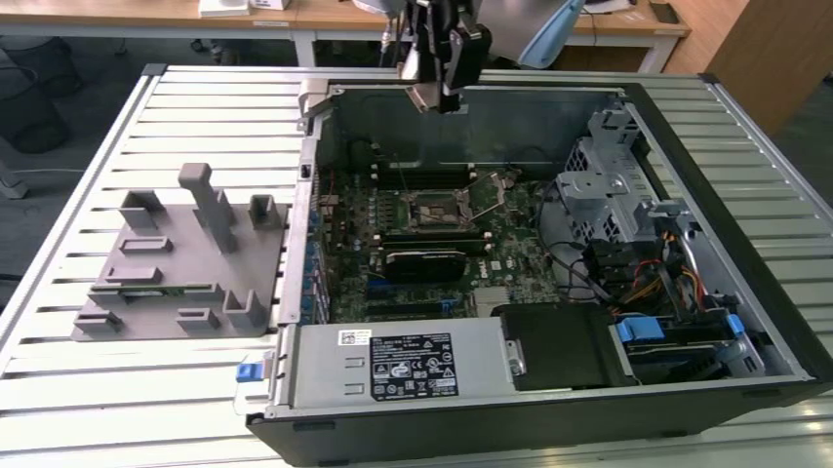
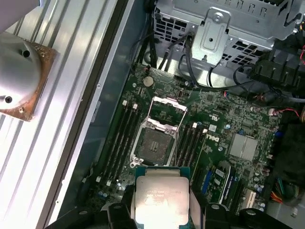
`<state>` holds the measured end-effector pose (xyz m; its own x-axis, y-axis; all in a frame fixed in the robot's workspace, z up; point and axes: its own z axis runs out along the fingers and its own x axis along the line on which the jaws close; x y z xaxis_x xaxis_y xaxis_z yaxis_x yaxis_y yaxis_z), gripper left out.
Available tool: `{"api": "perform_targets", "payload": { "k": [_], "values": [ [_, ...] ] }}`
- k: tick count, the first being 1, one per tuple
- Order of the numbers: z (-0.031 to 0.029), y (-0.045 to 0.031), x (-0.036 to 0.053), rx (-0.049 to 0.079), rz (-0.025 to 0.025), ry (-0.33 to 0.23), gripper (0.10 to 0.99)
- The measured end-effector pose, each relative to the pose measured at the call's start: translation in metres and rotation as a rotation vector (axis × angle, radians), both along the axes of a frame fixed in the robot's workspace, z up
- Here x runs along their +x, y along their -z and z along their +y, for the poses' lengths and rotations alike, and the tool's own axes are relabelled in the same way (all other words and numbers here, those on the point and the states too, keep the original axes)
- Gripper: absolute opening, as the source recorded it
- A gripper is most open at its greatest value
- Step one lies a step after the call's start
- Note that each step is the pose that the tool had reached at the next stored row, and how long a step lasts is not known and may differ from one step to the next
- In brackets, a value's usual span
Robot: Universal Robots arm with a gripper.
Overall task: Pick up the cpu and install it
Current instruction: 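Place the cpu into insertion slot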
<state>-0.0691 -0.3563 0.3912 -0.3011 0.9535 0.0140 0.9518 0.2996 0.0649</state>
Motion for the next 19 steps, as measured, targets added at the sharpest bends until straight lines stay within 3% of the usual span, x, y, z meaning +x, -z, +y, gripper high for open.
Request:
{"api": "perform_targets", "payload": {
  "k": [19],
  "values": [
    [0.0001,0.0032,0.0,0.0,0.0,0.026,0.541]
  ]
}}
